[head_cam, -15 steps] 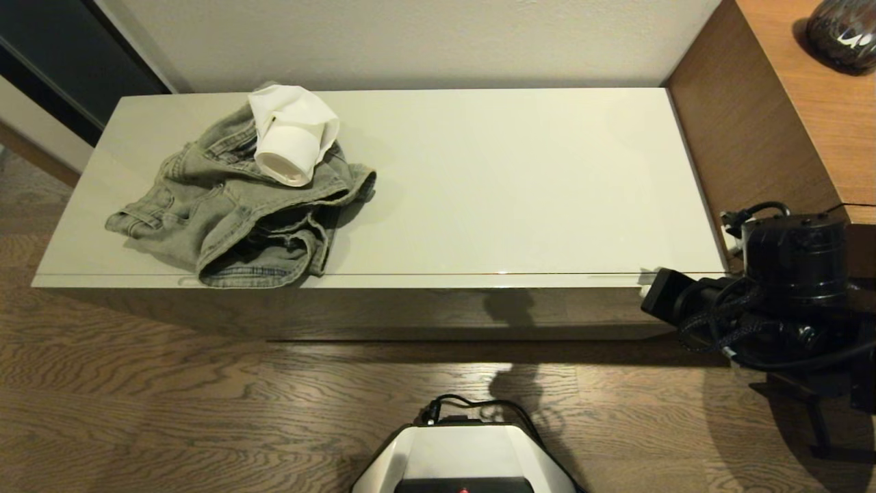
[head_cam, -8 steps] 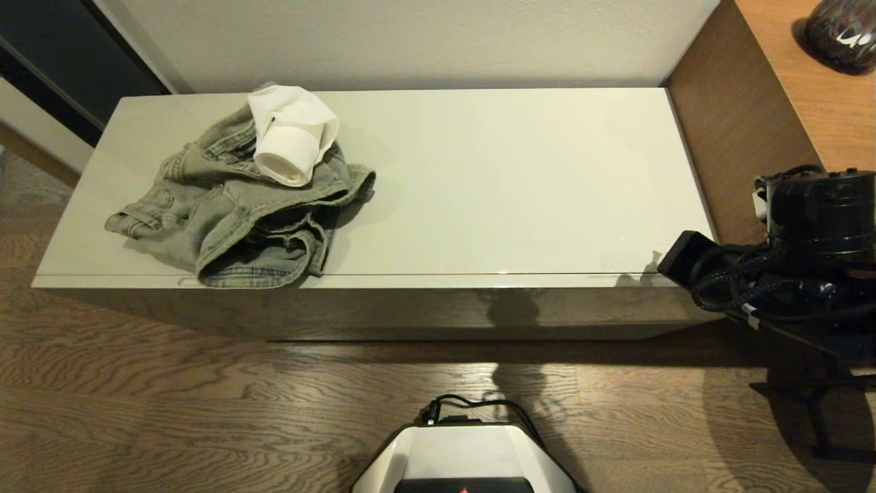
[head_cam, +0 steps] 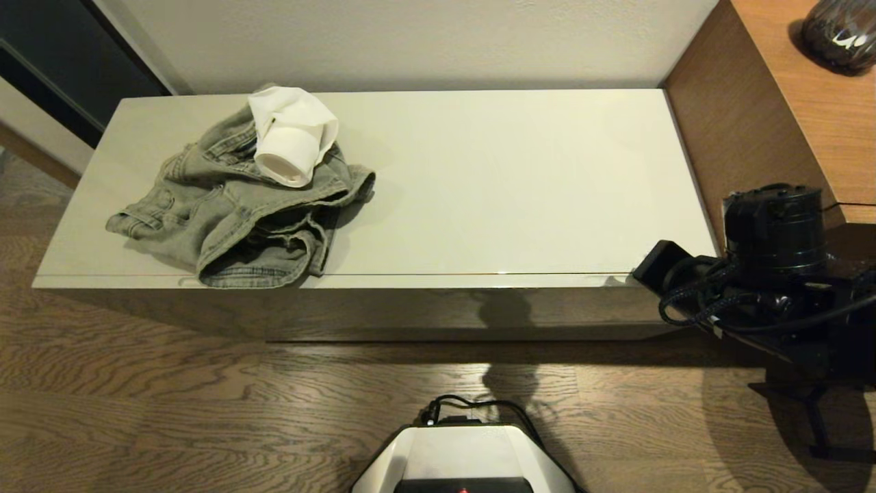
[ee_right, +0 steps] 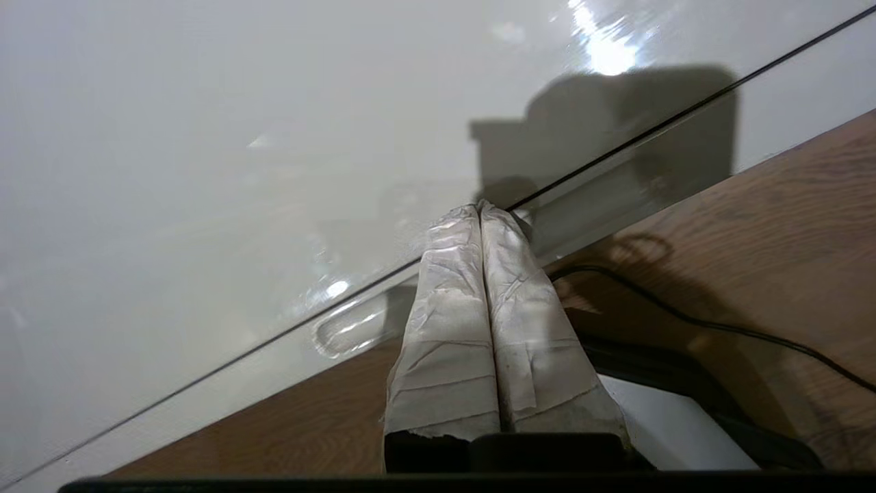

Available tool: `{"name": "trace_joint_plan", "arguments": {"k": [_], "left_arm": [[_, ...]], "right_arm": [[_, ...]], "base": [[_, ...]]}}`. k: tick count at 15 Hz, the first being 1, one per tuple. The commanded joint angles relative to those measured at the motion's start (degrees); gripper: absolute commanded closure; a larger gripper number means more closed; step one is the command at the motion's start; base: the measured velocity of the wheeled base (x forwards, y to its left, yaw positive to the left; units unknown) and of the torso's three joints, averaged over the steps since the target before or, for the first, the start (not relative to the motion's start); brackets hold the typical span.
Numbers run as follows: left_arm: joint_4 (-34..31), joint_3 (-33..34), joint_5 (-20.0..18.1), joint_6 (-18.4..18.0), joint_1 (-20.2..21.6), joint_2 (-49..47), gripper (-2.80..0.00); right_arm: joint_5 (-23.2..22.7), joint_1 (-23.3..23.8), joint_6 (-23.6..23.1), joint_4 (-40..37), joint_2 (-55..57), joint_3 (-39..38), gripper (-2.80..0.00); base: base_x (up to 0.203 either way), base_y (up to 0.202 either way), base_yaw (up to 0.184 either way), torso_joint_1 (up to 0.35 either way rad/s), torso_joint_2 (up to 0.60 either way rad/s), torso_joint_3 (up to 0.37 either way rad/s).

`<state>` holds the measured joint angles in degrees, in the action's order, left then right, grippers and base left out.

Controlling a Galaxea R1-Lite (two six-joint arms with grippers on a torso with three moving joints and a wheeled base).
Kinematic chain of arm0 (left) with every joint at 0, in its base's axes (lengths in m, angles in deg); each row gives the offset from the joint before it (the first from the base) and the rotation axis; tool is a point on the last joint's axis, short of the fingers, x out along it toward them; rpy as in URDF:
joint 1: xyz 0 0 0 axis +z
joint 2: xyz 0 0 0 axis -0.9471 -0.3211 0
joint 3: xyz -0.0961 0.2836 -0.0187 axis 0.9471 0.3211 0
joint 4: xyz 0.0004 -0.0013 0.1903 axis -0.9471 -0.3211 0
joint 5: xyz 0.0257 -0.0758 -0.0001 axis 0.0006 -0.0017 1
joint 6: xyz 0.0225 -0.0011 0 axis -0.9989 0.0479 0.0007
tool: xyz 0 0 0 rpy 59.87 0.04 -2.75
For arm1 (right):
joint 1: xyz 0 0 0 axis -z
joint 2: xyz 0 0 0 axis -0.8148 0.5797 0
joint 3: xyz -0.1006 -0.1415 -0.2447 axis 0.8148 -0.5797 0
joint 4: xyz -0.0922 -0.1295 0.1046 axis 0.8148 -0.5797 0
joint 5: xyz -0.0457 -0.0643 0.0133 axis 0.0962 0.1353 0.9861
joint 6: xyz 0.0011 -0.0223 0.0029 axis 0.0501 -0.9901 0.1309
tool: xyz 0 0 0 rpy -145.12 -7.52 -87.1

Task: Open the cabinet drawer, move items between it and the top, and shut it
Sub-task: Open the drawer

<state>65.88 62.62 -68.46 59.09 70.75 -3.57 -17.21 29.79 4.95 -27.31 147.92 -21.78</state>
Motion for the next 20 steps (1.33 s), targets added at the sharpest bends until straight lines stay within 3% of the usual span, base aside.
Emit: {"name": "trace_joint_plan", "arguments": {"k": [1,9,14,20], "left_arm": [[0.0,0.0,0.0,0.0,0.0,-0.1,0.0],[0.0,0.0,0.0,0.0,0.0,-0.1,0.0],[0.0,0.0,0.0,0.0,0.0,-0.1,0.0],[0.0,0.0,0.0,0.0,0.0,-0.1,0.0]], "right_arm": [[0.1,-2.6,0.3,-0.4,0.5,-1.7,0.0],[-1.0,-3.7,0.4,1.3,0.6,-10.3,0.0],[-5.1,-5.1,0.1,2.4,-3.8,-16.7,0.0],[-4.5,-14.9,2.1,-2.4,-14.0,-27.6,0.0]], "base": [[0.0,0.0,0.0,0.0,0.0,0.0],[0.0,0.0,0.0,0.0,0.0,0.0],[0.0,0.0,0.0,0.0,0.0,0.0],[0.0,0.0,0.0,0.0,0.0,0.0]]}}
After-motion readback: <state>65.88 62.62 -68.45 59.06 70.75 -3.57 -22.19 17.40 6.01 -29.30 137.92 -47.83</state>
